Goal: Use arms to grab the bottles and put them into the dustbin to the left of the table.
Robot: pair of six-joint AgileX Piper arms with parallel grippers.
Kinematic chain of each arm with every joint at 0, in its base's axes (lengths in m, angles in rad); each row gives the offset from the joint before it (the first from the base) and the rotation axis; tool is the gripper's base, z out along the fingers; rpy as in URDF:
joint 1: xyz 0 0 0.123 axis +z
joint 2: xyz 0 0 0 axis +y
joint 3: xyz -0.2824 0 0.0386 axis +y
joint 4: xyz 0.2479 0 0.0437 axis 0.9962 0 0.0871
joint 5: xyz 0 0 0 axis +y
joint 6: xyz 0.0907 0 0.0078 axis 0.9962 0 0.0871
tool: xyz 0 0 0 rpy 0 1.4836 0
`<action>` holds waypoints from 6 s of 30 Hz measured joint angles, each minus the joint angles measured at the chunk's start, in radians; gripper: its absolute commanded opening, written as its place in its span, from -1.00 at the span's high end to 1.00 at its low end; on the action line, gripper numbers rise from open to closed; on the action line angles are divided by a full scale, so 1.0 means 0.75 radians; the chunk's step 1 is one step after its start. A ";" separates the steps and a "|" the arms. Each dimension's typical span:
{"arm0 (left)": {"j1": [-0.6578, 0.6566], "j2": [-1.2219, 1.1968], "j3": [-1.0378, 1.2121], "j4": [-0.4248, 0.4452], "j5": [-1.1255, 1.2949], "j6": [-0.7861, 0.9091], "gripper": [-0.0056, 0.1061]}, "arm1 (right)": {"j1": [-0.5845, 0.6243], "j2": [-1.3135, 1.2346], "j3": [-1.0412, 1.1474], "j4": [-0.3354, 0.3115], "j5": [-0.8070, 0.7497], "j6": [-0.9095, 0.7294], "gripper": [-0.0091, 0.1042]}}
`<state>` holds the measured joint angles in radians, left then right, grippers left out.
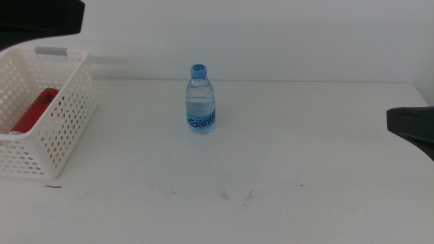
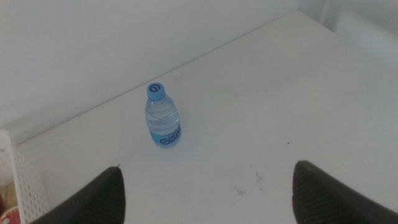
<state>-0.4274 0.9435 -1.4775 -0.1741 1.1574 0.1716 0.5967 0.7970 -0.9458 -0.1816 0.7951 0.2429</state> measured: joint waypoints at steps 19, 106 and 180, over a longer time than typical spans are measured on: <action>-0.102 -0.009 1.417 0.109 -2.092 -0.097 -0.71 | 0.000 0.000 0.000 0.000 0.000 0.000 -0.77; 0.929 1.294 -0.510 -0.035 0.089 0.328 0.92 | 0.000 0.000 0.000 -0.001 0.000 0.000 -0.76; 0.360 -0.601 1.429 0.211 -1.163 -0.192 -0.78 | -0.389 -0.603 0.665 0.052 -0.121 0.000 -0.76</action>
<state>-0.1576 0.4925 -0.4056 -0.0155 0.2853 0.0277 0.3049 0.3446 -0.4470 -0.1425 0.7046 0.2429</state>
